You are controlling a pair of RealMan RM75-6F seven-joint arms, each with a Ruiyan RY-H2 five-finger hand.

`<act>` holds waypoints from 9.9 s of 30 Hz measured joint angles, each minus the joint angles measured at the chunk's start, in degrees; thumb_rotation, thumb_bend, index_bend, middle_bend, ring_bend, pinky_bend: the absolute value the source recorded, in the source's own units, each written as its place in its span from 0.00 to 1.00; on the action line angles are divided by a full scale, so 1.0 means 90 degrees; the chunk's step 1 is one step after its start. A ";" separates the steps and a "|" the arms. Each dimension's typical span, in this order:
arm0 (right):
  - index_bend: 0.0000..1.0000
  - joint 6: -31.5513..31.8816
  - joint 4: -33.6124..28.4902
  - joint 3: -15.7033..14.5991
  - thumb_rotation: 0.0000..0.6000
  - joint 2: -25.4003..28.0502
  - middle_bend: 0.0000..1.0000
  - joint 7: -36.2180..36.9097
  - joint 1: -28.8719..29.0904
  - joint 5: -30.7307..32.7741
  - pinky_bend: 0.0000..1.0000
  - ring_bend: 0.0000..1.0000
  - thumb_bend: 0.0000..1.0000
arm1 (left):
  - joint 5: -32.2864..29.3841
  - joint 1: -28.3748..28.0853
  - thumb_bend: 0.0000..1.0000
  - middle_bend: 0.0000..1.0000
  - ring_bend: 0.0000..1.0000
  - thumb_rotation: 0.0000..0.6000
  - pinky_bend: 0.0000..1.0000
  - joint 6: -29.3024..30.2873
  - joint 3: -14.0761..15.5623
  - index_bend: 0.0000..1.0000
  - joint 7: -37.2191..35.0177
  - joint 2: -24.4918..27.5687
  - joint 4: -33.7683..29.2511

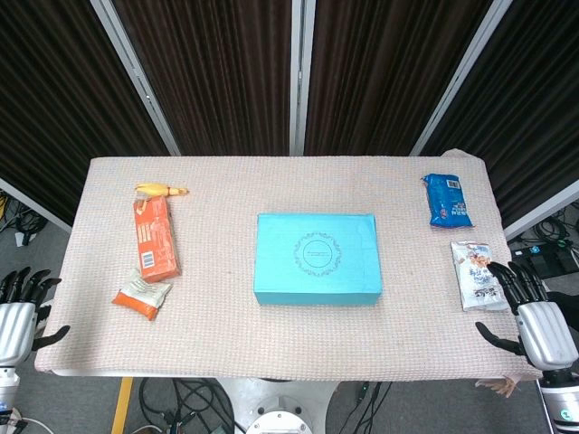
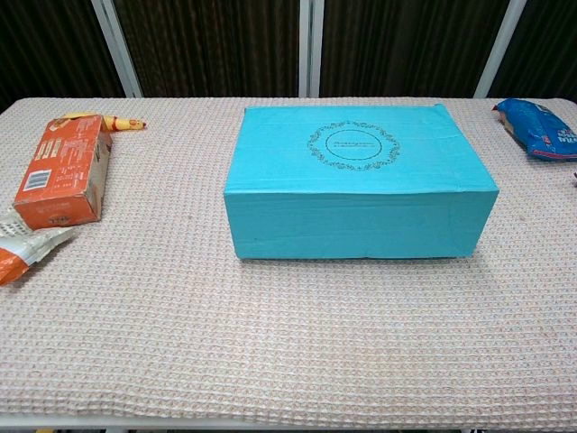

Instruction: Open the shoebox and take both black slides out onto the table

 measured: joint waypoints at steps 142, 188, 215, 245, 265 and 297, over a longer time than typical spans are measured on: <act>0.12 -0.2352 0.1681 0.1349 1.00 -0.2790 0.23 0.1214 0.3625 0.1601 0.01 0.02 0.10 | -0.0187 0.0105 0.05 0.15 0.05 1.00 0.08 -0.0138 0.0023 0.25 -0.0021 0.0282 -0.0418; 0.14 -0.4518 0.0812 0.1127 1.00 -0.2969 0.22 -0.1541 0.4586 0.3050 0.01 0.05 0.12 | -0.0260 0.0077 0.05 0.15 0.05 1.00 0.08 -0.0331 0.0060 0.25 -0.0395 0.0124 0.0005; 0.58 -0.4445 0.1620 0.1077 1.00 -0.4040 0.57 -0.3114 0.5196 0.3168 0.00 0.45 0.31 | -0.0297 0.0127 0.05 0.15 0.05 1.00 0.08 -0.0362 0.0102 0.25 -0.0607 0.0056 0.0121; 0.76 -0.2362 -0.0203 0.1051 1.00 -0.1130 0.71 0.0024 0.3234 0.2068 0.00 0.55 0.47 | -0.0161 -0.0074 0.05 0.15 0.05 1.00 0.08 -0.0408 -0.0013 0.25 -0.0449 0.0159 -0.0011; 0.07 -0.4780 0.0656 0.0849 1.00 -0.1055 0.16 0.4655 0.2211 0.3173 0.00 0.03 0.38 | -0.0065 -0.0157 0.05 0.15 0.05 1.00 0.08 -0.0420 0.0025 0.25 -0.0329 0.0263 -0.0159; 0.00 -0.2576 -0.1364 0.1831 1.00 0.0454 0.00 0.2128 0.1773 0.2369 0.00 0.00 0.10 | -0.0001 -0.3990 0.04 0.17 0.09 1.00 0.16 -0.3747 -0.1446 0.25 -0.0690 0.0241 -0.0621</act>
